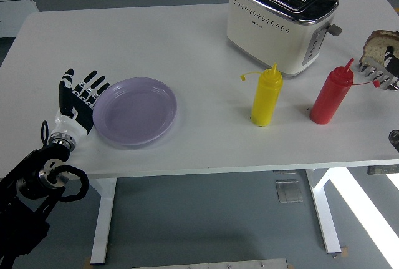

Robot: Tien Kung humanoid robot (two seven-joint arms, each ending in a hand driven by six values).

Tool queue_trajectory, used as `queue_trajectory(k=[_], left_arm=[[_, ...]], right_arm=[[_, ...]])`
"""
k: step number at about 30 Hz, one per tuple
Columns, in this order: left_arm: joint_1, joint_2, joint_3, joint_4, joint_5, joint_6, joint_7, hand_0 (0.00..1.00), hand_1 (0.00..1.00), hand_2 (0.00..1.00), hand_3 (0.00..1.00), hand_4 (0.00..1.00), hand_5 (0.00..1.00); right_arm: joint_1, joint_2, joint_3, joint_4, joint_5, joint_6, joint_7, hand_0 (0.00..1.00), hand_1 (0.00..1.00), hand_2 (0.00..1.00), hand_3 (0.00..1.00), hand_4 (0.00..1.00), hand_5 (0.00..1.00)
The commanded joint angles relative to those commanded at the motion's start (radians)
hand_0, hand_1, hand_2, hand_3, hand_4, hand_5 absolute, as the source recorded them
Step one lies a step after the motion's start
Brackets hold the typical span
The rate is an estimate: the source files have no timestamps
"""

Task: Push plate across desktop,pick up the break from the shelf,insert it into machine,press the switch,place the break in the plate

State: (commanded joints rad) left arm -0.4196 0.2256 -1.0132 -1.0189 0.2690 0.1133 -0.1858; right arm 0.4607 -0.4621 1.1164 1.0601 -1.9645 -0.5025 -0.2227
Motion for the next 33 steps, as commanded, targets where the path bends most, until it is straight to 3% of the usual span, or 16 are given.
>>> queue_trajectory(k=[12,21,22,33], left_arm=[[-0.01,-0.001,0.01,0.001,0.004,0.002,0.014,0.824,0.775,0.719,0.739,0.659,0.998],[-0.016,-0.005,0.019,-0.004,0.0,-0.001,0.02,0.824,0.775,0.719,0.74,0.656,0.998],[-0.016,-0.005,0.021,-0.005,0.0,-0.002,0.021,0.823,0.774,0.719,0.741,0.655,0.998],[-0.027,-0.007,0.041,-0.009,0.0,-0.007,0.034,0.822,0.771,0.72,0.741,0.653,0.998]], right_arm=[[-0.012,-0.014,0.032,0.141,0.041,-0.009,-0.07,0.604,0.57,0.511,0.446,0.429,0.002],[-0.016,-0.046,0.078,0.311,0.075,0.032,-0.184,0.588,0.556,0.508,0.429,0.394,0.002],[-0.015,-0.051,0.081,0.334,0.084,0.037,-0.198,0.563,0.545,0.504,0.393,0.307,0.002],[0.044,-0.102,0.072,0.563,0.258,0.056,-0.287,0.56,0.544,0.505,0.391,0.295,0.002]])
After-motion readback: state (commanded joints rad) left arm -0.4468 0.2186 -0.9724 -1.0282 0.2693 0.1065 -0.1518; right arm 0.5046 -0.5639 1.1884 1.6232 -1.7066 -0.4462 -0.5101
